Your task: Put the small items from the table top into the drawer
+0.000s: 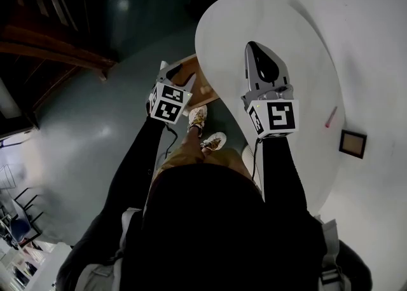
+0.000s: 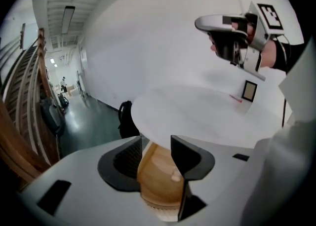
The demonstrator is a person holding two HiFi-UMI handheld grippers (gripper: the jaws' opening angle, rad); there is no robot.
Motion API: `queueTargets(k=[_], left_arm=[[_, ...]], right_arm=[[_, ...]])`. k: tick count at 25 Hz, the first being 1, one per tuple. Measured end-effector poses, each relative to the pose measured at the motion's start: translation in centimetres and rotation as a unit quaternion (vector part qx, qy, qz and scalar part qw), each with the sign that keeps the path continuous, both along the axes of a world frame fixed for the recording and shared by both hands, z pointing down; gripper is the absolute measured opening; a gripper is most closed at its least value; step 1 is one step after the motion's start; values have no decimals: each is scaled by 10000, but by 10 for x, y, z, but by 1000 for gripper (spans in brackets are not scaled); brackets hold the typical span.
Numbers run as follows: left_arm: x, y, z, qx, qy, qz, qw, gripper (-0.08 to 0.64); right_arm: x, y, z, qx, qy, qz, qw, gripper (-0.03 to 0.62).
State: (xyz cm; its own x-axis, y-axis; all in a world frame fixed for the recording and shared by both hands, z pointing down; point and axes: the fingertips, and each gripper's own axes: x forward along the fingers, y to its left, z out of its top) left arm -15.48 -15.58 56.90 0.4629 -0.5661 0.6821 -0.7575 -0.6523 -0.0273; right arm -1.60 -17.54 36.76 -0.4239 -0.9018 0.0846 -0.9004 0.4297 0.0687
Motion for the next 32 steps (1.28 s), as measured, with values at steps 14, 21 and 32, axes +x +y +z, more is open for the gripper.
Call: queueTargets(k=[14, 21, 32], left_arm=[[54, -58, -225, 2470, 994, 609, 9620, 195], [82, -67, -257, 2919, 1318, 983, 9422, 195], [206, -35, -249, 2473, 1707, 2317, 9252, 194]], right_arm=[[35, -20, -45, 527, 38, 678, 9963, 28], [64, -29, -52, 609, 180, 1167, 9911, 28], [183, 32, -47, 479, 103, 2593, 9645, 28]])
